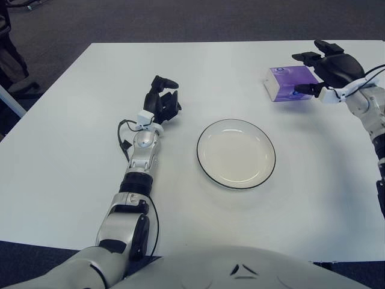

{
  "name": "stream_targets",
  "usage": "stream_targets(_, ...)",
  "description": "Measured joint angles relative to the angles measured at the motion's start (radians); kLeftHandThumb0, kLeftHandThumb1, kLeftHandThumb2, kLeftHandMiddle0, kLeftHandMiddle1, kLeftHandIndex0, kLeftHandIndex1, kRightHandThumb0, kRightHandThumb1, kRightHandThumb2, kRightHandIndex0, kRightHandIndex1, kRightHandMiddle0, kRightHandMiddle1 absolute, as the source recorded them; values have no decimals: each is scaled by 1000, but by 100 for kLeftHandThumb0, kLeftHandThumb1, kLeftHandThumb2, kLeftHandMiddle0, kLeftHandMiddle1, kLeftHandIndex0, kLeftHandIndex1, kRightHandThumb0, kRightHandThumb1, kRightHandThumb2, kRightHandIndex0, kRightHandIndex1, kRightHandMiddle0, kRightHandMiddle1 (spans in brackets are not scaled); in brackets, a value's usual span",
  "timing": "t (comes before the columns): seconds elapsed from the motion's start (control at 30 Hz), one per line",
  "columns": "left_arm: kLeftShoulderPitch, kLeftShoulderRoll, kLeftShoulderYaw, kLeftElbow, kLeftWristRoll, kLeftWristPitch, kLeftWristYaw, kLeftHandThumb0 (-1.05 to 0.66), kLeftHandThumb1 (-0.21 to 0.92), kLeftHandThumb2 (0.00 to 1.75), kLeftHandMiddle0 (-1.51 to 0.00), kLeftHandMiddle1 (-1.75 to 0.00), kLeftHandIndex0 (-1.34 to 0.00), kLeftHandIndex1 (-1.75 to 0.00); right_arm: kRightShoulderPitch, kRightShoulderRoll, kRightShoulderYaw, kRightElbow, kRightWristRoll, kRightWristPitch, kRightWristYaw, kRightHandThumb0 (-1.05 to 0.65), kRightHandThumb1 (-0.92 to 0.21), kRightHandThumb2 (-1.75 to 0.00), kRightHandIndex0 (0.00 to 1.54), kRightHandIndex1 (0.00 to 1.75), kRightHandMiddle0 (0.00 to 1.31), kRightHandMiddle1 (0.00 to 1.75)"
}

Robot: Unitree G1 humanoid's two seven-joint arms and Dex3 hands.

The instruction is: Put the tissue paper into the plate.

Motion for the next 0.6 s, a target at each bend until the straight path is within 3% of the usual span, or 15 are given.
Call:
stream_targets(0.27, -1, 0, -1, -1, 0, -3, 0, -37, 75, 74, -83, -175, -30, -175, -83, 38, 33, 127, 7, 2, 10, -95, -92, -87, 24, 0, 24, 3)
stream_targets(0.6, 0, 0, -2, -7, 0, -4, 0, -37, 75, 74, -83, -175, -31, -175, -156, 103, 45, 302, 72, -16, 116, -95, -92, -92, 19, 0, 23, 2)
